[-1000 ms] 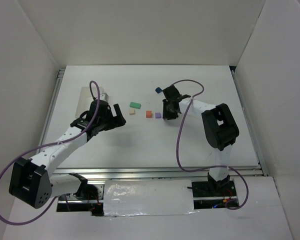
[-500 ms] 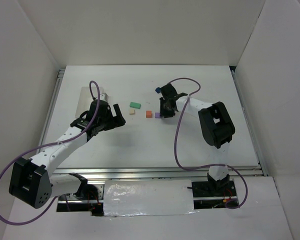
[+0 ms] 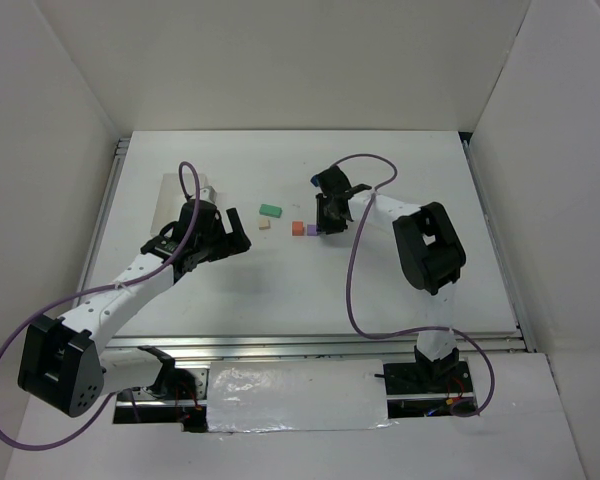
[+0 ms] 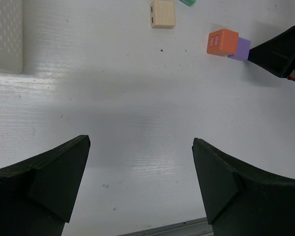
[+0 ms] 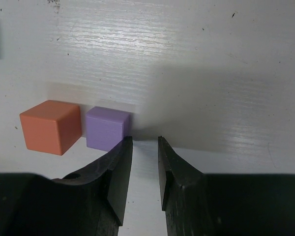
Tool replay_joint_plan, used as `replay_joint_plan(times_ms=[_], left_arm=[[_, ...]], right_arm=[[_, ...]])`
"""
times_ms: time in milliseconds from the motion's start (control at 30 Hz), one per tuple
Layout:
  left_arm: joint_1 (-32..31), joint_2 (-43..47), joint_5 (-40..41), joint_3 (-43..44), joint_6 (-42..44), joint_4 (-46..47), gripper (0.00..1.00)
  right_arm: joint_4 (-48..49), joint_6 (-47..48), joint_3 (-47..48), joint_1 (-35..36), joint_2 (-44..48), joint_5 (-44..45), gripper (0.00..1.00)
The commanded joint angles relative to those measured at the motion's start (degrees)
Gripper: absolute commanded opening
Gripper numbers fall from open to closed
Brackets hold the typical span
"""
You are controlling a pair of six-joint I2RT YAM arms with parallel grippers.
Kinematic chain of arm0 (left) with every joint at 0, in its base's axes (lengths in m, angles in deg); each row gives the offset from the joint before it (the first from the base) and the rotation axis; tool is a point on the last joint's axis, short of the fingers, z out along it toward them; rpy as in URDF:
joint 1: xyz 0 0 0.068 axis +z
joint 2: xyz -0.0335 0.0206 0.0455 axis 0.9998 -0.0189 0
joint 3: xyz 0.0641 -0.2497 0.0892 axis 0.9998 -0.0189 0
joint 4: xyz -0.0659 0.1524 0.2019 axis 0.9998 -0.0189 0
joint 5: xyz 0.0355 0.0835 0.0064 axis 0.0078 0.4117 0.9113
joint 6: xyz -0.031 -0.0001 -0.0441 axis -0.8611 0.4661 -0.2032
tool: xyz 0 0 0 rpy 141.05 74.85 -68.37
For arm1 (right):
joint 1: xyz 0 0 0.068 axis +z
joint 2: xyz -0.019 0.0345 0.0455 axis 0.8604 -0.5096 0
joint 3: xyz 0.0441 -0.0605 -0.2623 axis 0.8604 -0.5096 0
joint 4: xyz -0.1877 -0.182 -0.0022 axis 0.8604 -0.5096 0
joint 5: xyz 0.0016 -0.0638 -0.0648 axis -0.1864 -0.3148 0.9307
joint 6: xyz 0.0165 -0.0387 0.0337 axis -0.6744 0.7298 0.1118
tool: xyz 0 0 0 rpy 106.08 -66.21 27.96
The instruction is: Build the wood block tower
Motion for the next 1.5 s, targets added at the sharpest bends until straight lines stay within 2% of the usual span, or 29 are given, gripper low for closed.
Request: replay_joint_plan(times_ms=[0, 1467], left_arm=[[-0.1, 0.7, 0.3, 1.3, 0.9, 0.4, 0.99], [-0.2, 0.6, 0.0, 1.3, 1.0, 0.5, 0.99]], right_arm=[[-0.4, 0.5, 3.0, 0.6, -1.4, 1.5, 0.35], [-1.7, -0.1, 5.6, 1.5, -1.9, 0.6, 0.39]])
